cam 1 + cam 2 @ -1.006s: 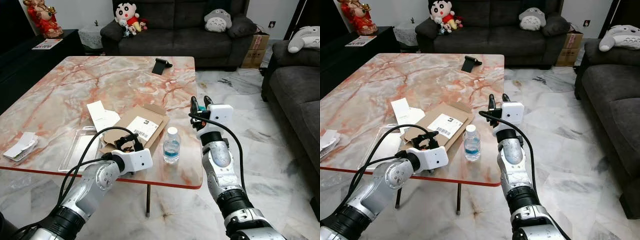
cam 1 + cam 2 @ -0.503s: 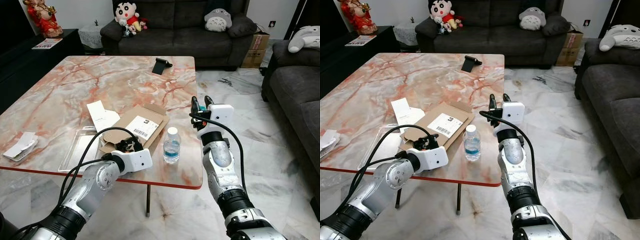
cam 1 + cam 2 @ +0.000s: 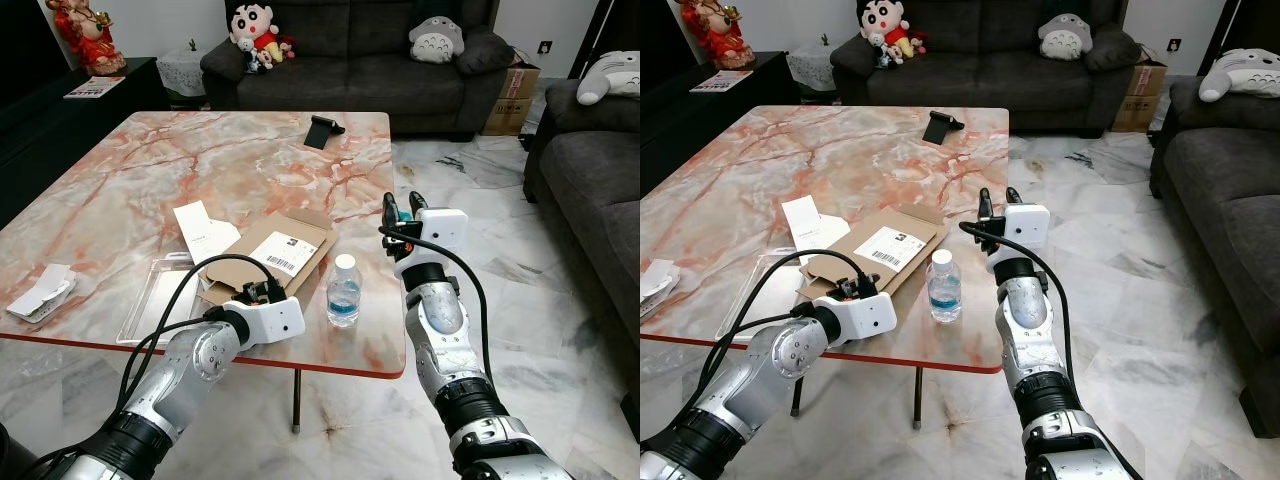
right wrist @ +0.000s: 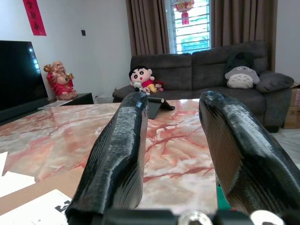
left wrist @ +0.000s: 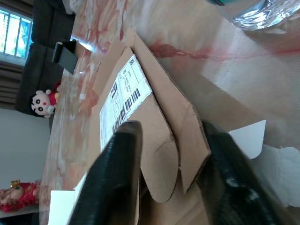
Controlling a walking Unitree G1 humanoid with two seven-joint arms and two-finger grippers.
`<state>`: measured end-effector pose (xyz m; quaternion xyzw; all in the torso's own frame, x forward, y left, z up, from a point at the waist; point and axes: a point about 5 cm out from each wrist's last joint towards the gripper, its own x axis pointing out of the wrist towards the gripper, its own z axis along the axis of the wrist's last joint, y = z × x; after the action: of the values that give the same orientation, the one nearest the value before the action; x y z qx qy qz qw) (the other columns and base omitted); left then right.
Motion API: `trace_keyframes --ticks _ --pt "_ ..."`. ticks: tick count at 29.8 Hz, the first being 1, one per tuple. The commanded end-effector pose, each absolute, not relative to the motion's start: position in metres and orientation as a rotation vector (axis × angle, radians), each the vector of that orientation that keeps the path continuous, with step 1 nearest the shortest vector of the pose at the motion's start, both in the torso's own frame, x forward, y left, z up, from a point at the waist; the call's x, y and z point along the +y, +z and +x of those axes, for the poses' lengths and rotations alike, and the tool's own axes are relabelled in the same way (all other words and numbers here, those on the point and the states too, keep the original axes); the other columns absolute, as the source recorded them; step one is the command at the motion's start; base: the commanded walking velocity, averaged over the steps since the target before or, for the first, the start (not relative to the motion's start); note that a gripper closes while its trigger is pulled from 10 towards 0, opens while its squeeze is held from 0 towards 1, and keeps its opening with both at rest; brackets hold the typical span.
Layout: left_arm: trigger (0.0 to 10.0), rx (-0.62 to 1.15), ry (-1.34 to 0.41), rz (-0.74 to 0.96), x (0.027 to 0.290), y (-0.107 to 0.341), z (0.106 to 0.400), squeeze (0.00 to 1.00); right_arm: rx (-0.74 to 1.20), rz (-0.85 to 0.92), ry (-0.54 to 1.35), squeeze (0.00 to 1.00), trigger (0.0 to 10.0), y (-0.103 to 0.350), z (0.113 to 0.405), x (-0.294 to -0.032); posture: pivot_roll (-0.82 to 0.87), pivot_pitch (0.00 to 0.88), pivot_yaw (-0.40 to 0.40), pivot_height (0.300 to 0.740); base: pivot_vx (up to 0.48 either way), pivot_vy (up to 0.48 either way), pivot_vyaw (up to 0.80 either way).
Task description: Picking trash to rubbish bin
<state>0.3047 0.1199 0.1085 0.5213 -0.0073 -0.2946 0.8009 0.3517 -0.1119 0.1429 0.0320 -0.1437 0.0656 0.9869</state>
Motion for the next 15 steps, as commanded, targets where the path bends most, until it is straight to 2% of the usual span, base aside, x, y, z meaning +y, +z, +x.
trace_keyframes --ticks 1,15 --pt "0.0 -0.028 -0.616 1.126 0.1203 0.1134 0.3093 0.0 -0.287 0.071 0.128 0.0 10.0 0.1438 0.3527 -0.1123 0.21 0.0 0.063 0.74 0.0 0.0 0.0" --pt "0.0 -0.028 -0.586 1.142 0.1211 0.1146 0.3148 0.0 -0.288 0.066 0.129 0.0 10.0 0.1444 0.3537 -0.1141 0.2 0.0 0.062 0.74 0.0 0.0 0.0"
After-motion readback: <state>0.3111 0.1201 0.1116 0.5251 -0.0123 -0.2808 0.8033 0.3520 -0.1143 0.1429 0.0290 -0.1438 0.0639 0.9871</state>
